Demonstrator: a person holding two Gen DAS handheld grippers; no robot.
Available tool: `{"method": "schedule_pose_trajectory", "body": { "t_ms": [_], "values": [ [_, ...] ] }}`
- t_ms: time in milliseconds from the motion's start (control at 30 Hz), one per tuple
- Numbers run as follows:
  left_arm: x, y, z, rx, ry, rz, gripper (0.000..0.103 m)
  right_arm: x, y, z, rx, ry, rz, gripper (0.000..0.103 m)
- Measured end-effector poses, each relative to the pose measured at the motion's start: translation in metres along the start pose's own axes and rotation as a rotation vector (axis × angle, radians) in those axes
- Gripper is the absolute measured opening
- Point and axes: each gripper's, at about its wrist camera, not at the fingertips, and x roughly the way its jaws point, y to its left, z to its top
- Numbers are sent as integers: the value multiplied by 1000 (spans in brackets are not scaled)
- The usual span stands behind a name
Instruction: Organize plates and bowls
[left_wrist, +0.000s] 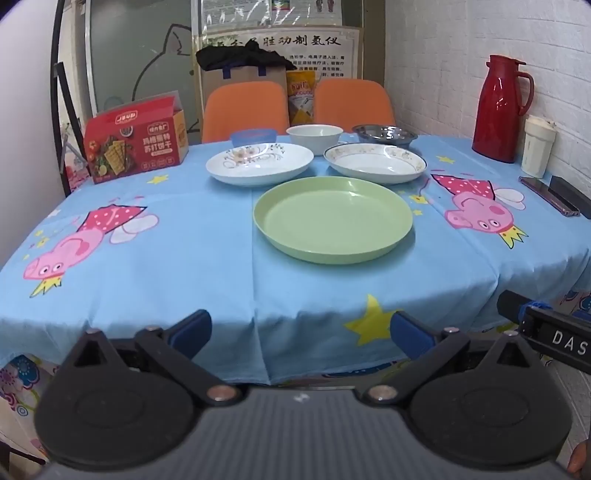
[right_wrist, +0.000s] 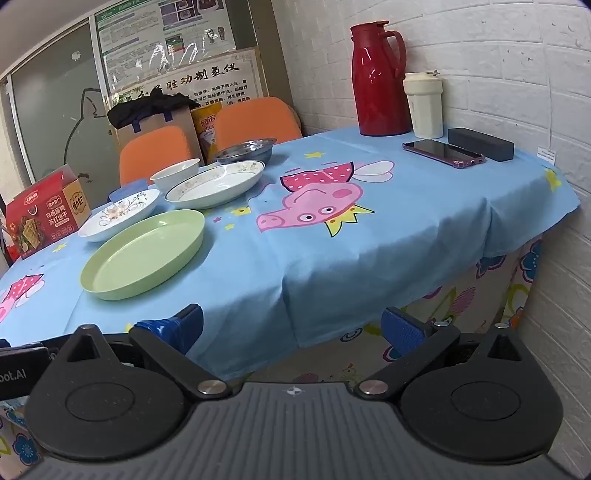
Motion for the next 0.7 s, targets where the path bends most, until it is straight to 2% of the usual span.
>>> {"method": "schedule_pose_trajectory", "body": {
  "t_ms": [700],
  "values": [
    [1,3,0,-25,14,3,103,-1,6,-4,-18,2,7,91]
  ]
}}
